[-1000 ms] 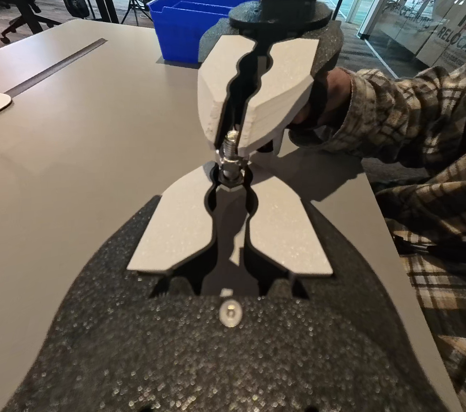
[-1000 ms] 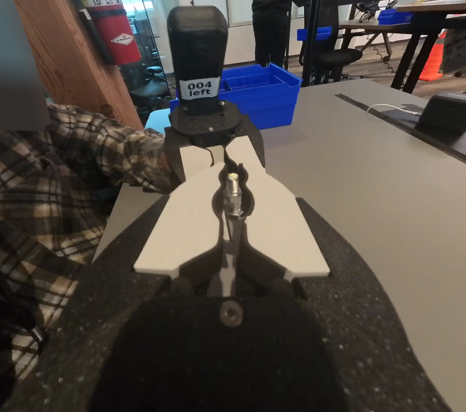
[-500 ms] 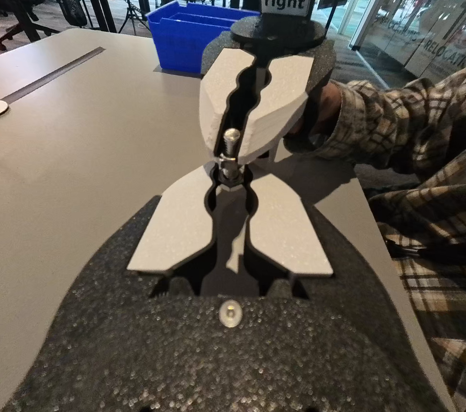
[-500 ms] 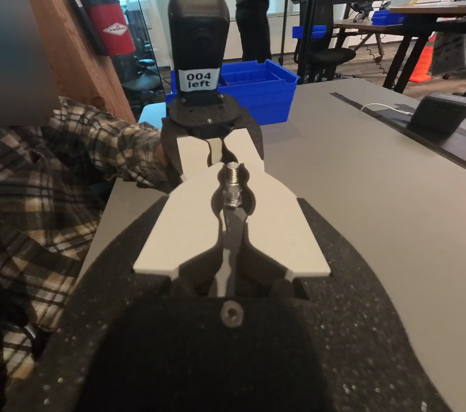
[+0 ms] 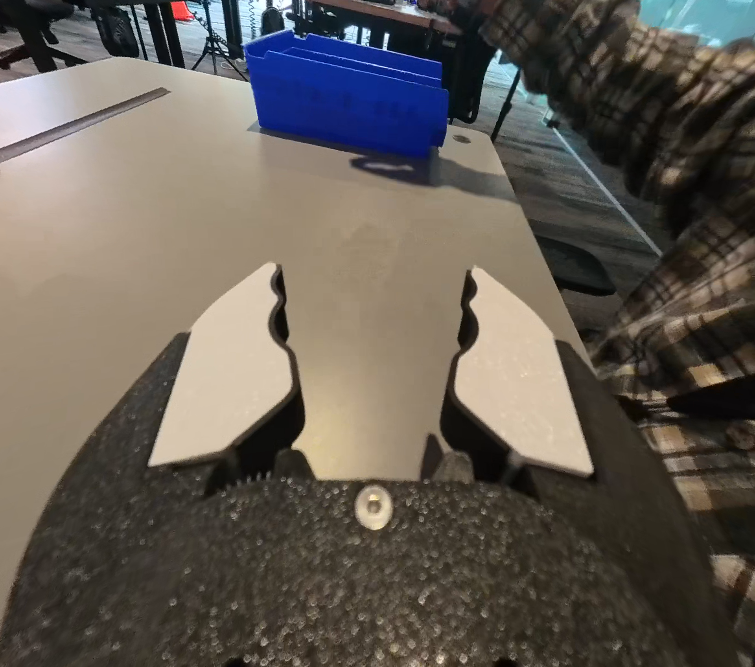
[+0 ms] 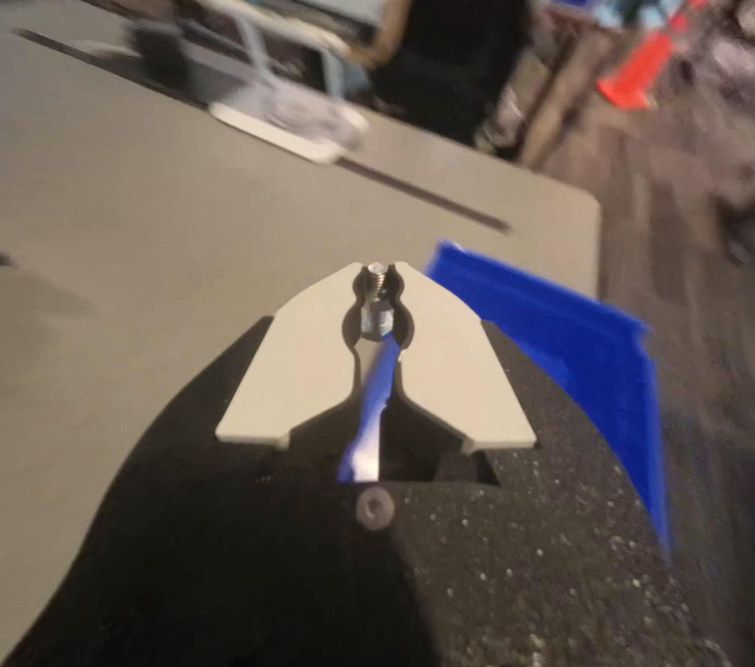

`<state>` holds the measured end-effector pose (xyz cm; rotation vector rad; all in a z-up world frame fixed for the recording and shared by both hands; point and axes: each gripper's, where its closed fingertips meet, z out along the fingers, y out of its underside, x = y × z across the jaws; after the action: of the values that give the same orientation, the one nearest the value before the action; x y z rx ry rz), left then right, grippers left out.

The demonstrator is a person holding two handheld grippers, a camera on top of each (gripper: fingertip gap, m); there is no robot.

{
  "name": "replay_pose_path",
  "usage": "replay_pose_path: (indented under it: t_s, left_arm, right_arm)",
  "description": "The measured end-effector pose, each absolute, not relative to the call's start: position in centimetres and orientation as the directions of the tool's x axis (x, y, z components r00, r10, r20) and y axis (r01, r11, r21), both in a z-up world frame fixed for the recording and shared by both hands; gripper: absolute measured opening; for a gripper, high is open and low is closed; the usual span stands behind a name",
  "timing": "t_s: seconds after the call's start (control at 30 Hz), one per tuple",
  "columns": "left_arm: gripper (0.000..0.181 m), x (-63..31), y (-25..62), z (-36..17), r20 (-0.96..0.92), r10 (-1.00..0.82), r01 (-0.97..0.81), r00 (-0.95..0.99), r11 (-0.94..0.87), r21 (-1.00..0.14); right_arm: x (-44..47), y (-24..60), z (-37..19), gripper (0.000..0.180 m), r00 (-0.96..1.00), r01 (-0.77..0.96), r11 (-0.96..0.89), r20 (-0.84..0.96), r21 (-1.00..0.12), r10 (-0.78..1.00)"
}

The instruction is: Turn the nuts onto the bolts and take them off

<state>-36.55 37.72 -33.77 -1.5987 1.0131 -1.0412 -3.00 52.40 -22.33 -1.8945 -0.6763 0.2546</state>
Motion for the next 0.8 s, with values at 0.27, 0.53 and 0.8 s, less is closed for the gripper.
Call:
replay_pose_path:
  t_s: [0.27, 0.53, 0.8]
  left_arm:
    - [0.078, -35.9, 38.0, -34.1, 0.111, -0.945, -0.151, 0.307, -0.164, -0.975]
    - [0.076, -36.0, 38.1, -34.6, 0.114, -0.941, -0.164, 0.319, -0.173, -0.971]
    - [0.074, -36.4, 38.1, -34.4, 0.123, -0.940, -0.159, 0.318, -0.181, -0.971]
  right_arm:
    - [10.7, 54.1, -34.2, 0.010, 0.957, 0.168, -0.744, -0.076, -0.646, 0.282]
    - [11.9, 54.5, -39.7, 0.010, 0.970, 0.194, -0.822, -0.019, -0.535, 0.241]
    - [11.7, 54.9, -37.9, 0.009, 0.972, 0.178, -0.783, -0.017, -0.596, 0.233]
